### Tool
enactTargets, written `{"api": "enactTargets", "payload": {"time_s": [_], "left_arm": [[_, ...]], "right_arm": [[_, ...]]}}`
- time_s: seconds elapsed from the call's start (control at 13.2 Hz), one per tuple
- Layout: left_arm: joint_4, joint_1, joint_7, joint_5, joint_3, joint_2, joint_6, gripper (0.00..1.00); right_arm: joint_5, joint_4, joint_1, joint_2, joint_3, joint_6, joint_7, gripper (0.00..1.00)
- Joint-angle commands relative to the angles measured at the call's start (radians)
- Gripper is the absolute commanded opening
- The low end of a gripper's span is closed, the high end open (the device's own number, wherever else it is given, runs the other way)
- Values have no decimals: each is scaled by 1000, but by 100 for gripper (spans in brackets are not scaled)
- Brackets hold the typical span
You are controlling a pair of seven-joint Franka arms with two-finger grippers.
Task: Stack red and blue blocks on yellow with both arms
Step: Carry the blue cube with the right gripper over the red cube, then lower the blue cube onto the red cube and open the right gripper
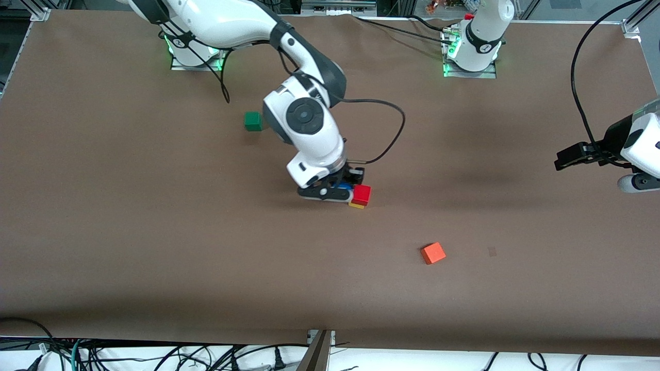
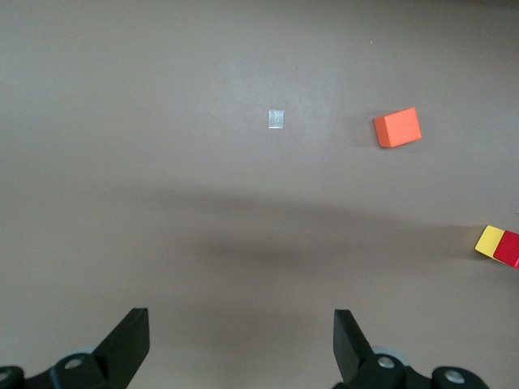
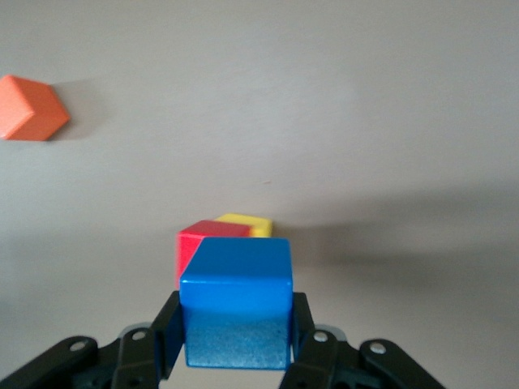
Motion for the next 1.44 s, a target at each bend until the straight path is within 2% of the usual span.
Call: {"api": "enactTargets", "payload": {"time_s": [0.0, 0.23, 1.36], "left_arm": [[36, 4, 10, 14, -5, 18, -13, 100], [36, 0, 10, 14, -5, 20, -13, 100], [36, 0, 10, 12, -5, 20, -13, 100]], "right_arm": [[12, 50, 27, 37, -4, 31, 25, 35], [9, 50, 53, 58, -10, 54, 31, 35], [4, 49, 53, 89, -19, 119, 27, 38]]}}
